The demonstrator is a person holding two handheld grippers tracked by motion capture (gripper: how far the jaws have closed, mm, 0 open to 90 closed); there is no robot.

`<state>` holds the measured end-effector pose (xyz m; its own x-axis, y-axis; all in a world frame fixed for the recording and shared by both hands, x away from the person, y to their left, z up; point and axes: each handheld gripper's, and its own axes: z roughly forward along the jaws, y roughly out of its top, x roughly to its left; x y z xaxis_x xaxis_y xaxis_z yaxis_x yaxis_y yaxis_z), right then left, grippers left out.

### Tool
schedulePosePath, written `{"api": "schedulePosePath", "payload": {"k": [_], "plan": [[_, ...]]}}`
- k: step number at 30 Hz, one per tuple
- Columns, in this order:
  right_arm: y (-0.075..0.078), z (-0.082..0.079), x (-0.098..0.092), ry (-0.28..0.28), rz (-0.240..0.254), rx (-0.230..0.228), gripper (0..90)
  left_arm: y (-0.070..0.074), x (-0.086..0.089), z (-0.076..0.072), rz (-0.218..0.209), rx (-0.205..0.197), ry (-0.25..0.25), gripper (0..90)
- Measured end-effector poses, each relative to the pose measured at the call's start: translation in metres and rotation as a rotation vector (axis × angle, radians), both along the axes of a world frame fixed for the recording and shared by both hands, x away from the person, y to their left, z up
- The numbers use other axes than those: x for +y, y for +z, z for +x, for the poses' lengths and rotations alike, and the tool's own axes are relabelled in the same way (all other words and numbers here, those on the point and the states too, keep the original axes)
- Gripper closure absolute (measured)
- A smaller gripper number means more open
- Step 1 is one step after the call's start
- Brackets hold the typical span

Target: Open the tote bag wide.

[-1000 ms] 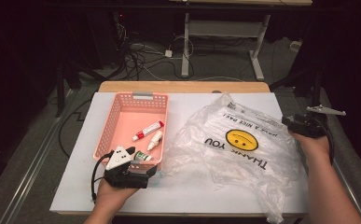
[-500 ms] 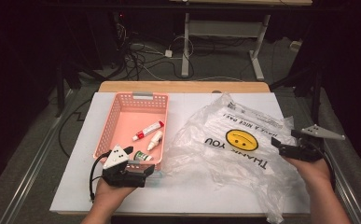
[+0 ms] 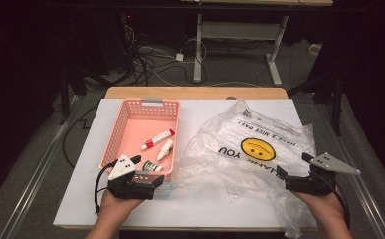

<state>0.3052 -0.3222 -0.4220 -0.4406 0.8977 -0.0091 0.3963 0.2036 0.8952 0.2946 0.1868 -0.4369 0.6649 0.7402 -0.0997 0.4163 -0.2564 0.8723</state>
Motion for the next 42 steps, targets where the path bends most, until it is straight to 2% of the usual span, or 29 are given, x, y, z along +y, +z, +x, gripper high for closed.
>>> {"api": "schedulePosePath", "payload": {"k": [4, 7, 12, 15, 20, 26, 33, 39, 42], "plan": [[0.000, -0.013, 0.010, 0.035, 0.024, -0.022, 0.0, 0.001, 0.000, 0.000, 0.001, -0.002, -0.006, 0.0], [-0.005, -0.019, 0.015, 0.058, 0.018, -0.038, 0.0, 0.001, 0.000, 0.000, 0.000, -0.002, -0.003, 0.0], [-0.010, -0.020, 0.019, 0.094, 0.017, -0.023, 0.0, 0.003, 0.001, 0.001, 0.001, -0.004, 0.008, 0.0], [-0.012, -0.019, 0.023, 0.133, 0.023, -0.025, 0.0, 0.005, 0.002, 0.001, 0.001, -0.010, 0.017, 0.0], [-0.014, -0.019, 0.029, 0.155, 0.026, -0.015, 0.0, 0.008, 0.008, 0.005, 0.012, -0.003, 0.036, 0.0], [-0.012, -0.020, 0.032, 0.153, 0.026, -0.026, 0.0, 0.012, 0.023, 0.015, 0.010, 0.010, 0.083, 0.0], [-0.009, -0.017, 0.034, 0.157, 0.028, -0.039, 0.0, 0.018, 0.032, 0.019, -0.007, 0.007, 0.118, 0.0], [-0.009, -0.016, 0.035, 0.163, 0.025, -0.037, 0.0, 0.023, 0.033, 0.026, -0.012, 0.020, 0.130, 0.0], [-0.004, -0.014, 0.035, 0.169, 0.026, -0.047, 0.0, 0.028, 0.031, 0.033, -0.002, 0.022, 0.134, 0.0]]}}
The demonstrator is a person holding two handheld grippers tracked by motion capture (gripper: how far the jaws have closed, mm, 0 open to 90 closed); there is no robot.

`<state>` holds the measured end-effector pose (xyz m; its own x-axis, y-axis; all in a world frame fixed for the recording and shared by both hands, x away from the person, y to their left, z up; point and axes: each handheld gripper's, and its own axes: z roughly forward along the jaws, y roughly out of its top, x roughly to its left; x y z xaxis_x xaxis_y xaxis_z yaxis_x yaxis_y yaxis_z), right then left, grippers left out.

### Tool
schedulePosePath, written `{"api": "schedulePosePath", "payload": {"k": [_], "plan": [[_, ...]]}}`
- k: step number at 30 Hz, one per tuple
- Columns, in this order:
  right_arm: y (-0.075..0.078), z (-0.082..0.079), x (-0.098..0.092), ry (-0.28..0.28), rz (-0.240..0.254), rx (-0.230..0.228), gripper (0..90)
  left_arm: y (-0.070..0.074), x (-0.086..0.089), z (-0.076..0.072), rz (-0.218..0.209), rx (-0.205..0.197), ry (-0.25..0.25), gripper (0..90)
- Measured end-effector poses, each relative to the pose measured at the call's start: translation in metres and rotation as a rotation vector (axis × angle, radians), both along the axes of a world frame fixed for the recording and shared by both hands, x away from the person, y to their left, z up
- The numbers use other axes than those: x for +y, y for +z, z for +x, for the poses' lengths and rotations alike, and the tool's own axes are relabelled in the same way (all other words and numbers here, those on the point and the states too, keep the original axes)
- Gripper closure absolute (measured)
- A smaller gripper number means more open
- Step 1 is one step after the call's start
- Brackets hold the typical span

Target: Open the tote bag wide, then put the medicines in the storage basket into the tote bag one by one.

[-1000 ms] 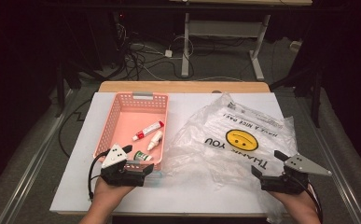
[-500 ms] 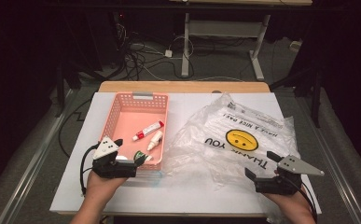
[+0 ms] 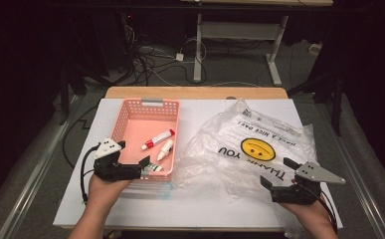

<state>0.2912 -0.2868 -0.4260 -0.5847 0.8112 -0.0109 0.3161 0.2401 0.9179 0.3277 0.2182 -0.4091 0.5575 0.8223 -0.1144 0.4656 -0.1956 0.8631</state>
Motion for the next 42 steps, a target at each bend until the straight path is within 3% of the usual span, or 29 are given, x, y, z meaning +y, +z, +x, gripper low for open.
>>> {"api": "schedulePosePath", "payload": {"k": [7, 11, 17, 20, 33, 42], "plan": [[0.004, 0.015, 0.010, 0.008, -0.027, 0.006, 0.0, 0.004, -0.004, 0.021, -0.005, 0.011, -0.001, 0.0], [0.003, 0.017, 0.011, 0.012, -0.023, 0.003, 0.0, 0.006, -0.005, 0.032, 0.009, 0.027, 0.000, 0.0], [-0.003, 0.014, 0.013, 0.023, -0.021, 0.000, 0.0, 0.019, -0.006, 0.048, 0.020, 0.009, 0.022, 0.0], [-0.003, 0.013, 0.014, 0.028, -0.031, -0.008, 0.0, 0.022, -0.005, 0.058, 0.009, 0.030, 0.026, 0.0], [-0.002, 0.007, 0.012, 0.041, -0.020, -0.012, 0.0, 0.014, -0.011, 0.097, 0.048, 0.132, 0.004, 0.8], [-0.005, 0.004, 0.008, 0.048, -0.036, 0.006, 1.7, 0.008, -0.010, 0.104, 0.065, 0.167, 0.012, 1.0]]}}
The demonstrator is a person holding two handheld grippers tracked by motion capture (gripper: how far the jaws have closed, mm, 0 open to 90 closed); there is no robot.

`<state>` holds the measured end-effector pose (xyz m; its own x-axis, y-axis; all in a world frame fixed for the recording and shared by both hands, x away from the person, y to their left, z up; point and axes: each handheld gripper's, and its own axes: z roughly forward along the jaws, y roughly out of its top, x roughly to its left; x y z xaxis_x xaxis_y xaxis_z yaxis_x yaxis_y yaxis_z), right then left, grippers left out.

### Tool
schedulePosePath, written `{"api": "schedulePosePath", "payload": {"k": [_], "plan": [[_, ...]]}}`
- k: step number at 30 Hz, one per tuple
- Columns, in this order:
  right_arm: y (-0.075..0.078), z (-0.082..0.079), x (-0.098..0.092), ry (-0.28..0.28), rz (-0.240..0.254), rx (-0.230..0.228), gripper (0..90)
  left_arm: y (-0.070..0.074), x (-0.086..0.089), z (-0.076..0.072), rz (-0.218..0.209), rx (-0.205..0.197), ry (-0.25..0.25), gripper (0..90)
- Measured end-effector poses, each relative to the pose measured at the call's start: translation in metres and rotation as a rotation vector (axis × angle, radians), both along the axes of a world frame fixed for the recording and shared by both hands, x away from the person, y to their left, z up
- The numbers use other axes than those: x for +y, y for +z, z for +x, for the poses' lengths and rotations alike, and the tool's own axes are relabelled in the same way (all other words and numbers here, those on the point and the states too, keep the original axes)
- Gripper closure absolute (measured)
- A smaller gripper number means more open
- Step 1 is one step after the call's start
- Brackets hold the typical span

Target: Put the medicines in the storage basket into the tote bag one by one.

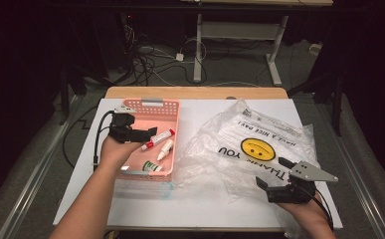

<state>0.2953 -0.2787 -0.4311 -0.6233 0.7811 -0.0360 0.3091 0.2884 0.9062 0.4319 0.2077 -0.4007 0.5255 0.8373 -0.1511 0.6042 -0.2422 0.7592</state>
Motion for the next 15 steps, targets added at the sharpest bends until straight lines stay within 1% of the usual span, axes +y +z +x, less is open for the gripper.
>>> {"api": "schedulePosePath", "payload": {"k": [2, 3, 4, 5, 6, 7, 9, 10, 11, 12, 14, 15], "plan": [[0.000, -0.001, 0.001, 0.022, -0.004, 0.024, 7.1, 0.000, -0.002, -0.001, 0.007, -0.001, -0.002, 1.0], [-0.001, -0.001, 0.002, 0.037, -0.005, 0.039, 12.9, 0.000, -0.003, -0.001, 0.006, -0.002, -0.003, 1.0], [-0.002, 0.000, 0.006, 0.086, -0.010, 0.067, 21.3, 0.000, -0.004, -0.001, 0.005, -0.004, -0.003, 1.1], [-0.003, 0.001, 0.010, 0.110, -0.024, 0.084, 25.0, 0.000, -0.006, -0.001, 0.003, -0.006, -0.003, 1.0], [-0.003, 0.001, 0.010, 0.110, -0.024, 0.084, 25.0, 0.000, -0.007, -0.001, 0.008, -0.007, -0.005, 1.0], [-0.005, 0.002, 0.015, 0.130, -0.044, 0.097, 27.8, 0.000, -0.008, -0.001, 0.012, -0.007, -0.006, 1.0], [-0.010, 0.007, 0.024, 0.164, -0.101, 0.123, 27.8, -0.001, -0.010, 0.000, 0.018, -0.003, -0.009, 1.0], [-0.019, 0.014, 0.033, 0.186, -0.140, 0.176, 23.1, -0.001, -0.011, 0.000, 0.024, -0.001, -0.009, 1.0], [-0.019, 0.014, 0.033, 0.186, -0.140, 0.176, 23.1, -0.002, -0.011, 0.001, 0.024, 0.000, -0.008, 1.0], [-0.024, 0.015, 0.038, 0.198, -0.168, 0.203, 21.5, -0.001, -0.011, 0.001, 0.027, 0.001, -0.008, 1.0], [-0.034, 0.018, 0.045, 0.212, -0.223, 0.227, 22.8, -0.001, -0.011, 0.001, 0.028, 0.000, -0.008, 1.0], [-0.038, 0.018, 0.047, 0.213, -0.241, 0.240, 24.1, -0.001, -0.011, 0.002, 0.028, -0.001, -0.008, 1.0]]}}
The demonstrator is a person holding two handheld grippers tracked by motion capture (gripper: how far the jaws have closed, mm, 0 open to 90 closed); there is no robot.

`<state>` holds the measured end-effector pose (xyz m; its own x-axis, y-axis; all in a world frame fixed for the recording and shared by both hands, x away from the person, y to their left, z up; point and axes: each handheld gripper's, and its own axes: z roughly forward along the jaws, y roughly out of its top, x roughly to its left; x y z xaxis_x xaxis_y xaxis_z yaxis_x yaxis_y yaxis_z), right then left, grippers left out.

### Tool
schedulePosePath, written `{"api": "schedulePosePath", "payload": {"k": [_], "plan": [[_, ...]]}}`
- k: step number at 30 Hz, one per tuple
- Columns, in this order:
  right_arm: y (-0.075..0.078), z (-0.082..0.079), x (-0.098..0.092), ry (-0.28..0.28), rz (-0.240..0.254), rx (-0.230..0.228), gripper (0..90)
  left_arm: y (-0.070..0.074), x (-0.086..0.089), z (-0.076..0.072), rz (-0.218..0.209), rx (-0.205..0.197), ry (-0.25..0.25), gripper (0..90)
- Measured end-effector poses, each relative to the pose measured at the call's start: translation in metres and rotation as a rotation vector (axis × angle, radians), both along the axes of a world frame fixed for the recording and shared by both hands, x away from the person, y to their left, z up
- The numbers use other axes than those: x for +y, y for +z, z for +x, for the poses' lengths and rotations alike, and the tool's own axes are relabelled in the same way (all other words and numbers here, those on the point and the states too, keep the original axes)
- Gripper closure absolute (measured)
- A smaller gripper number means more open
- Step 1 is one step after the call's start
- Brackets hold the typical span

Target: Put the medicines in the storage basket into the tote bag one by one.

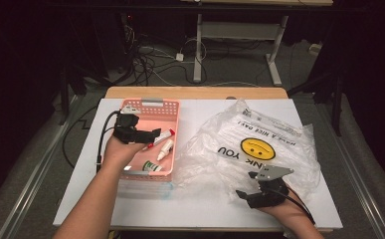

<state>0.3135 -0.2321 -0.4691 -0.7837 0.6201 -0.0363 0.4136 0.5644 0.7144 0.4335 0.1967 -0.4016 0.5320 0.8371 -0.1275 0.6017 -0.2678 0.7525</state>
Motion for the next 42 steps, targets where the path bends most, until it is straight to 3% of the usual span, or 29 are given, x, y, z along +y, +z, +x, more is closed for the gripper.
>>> {"api": "schedulePosePath", "payload": {"k": [1, 3, 4, 5, 19, 22, 26, 28, 32, 42], "plan": [[-0.006, 0.001, 0.003, 0.003, -0.041, 0.015, 30.0, 0.000, 0.000, 0.000, 0.000, 0.000, 0.000, 1.1], [-0.008, 0.001, 0.003, 0.007, -0.040, 0.013, 32.5, -0.001, -0.001, 0.001, 0.003, 0.003, 0.001, 1.1], [-0.008, 0.001, 0.002, 0.004, -0.032, 0.012, 37.4, -0.001, -0.001, 0.001, 0.008, 0.005, -0.001, 1.1], [-0.006, 0.001, 0.001, -0.002, -0.030, 0.005, 48.2, -0.002, -0.001, 0.001, 0.010, 0.005, -0.002, 1.1], [-0.002, 0.001, -0.002, -0.011, 0.003, -0.005, 77.0, -0.001, -0.001, 0.001, 0.026, 0.006, -0.004, 1.0], [-0.001, 0.001, -0.004, -0.008, 0.024, -0.009, 90.0, -0.001, -0.002, 0.001, 0.030, 0.006, -0.004, 1.1], [0.003, 0.000, -0.006, -0.020, 0.049, -0.040, 90.0, -0.002, -0.003, 0.003, 0.042, 0.012, -0.004, 1.1], [0.014, -0.001, -0.008, -0.027, 0.078, -0.081, 90.0, -0.002, -0.003, 0.005, 0.047, 0.016, -0.003, 1.3], [0.029, -0.002, -0.008, -0.026, 0.109, -0.114, 90.0, -0.004, -0.004, 0.011, 0.075, 0.037, -0.009, 1.3], [0.051, 0.006, -0.007, -0.021, 0.165, -0.142, 90.0, -0.016, -0.009, 0.028, 0.106, 0.114, -0.011, 5.1]]}}
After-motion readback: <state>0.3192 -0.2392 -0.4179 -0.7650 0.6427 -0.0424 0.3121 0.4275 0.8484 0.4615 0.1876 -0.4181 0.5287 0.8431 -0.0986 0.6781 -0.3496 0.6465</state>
